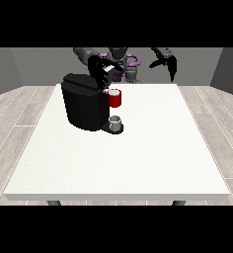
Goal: Insert the coffee pod into the coffee machine and close the lid
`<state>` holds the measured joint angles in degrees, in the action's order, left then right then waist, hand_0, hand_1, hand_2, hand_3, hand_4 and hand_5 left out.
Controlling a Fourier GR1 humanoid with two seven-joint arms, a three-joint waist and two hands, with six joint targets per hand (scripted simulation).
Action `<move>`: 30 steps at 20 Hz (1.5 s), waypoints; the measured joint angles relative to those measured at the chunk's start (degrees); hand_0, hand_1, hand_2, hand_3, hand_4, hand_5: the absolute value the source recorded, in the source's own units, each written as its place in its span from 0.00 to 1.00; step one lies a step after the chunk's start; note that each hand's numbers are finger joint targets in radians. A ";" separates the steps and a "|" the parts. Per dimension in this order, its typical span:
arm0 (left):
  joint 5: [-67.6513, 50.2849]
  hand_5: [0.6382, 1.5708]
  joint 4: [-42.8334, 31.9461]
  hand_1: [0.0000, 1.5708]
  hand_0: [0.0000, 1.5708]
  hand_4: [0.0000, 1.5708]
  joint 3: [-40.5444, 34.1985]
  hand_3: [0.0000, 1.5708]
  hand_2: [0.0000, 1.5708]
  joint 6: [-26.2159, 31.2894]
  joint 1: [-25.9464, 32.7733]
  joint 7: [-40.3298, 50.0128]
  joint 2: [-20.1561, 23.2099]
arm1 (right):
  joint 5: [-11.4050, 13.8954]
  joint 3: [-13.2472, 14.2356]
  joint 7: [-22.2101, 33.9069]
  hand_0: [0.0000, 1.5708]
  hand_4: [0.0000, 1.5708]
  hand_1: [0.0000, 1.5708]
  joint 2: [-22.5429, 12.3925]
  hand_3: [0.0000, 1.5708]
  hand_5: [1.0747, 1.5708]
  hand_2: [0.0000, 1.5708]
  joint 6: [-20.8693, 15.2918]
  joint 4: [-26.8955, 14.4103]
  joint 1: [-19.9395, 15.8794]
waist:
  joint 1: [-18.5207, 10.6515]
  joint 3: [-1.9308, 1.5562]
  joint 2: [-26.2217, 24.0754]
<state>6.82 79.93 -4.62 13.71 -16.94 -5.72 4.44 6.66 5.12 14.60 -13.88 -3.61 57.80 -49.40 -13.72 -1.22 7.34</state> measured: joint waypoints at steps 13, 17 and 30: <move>-0.01 1.00 0.13 0.00 0.00 0.27 2.19 0.00 0.00 1.64 -4.57 -0.74 -0.73 | 2.63 1.85 13.61 0.00 0.00 0.00 -6.44 0.00 1.00 0.00 -0.21 7.17 -2.08 | -6.81 -0.98 4.08; 0.08 1.00 -0.13 0.00 0.00 0.23 3.10 0.00 0.00 2.02 -6.48 -1.01 -1.35 | 4.00 2.48 17.95 0.00 0.00 0.00 -9.20 0.00 1.00 0.00 0.57 9.85 -3.04 | -9.37 -1.34 6.02; -0.71 1.00 0.84 0.00 0.00 0.21 4.72 0.00 0.00 5.11 -12.69 -1.41 -1.05 | 3.31 3.12 10.20 0.00 0.08 0.00 -7.97 0.00 1.00 0.00 1.13 14.86 -10.83 | -20.43 0.54 13.83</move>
<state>6.10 80.77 0.09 18.82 -29.63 -7.12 3.39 9.96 8.24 24.80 -21.85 -2.48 72.66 -60.23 -34.15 -0.68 21.16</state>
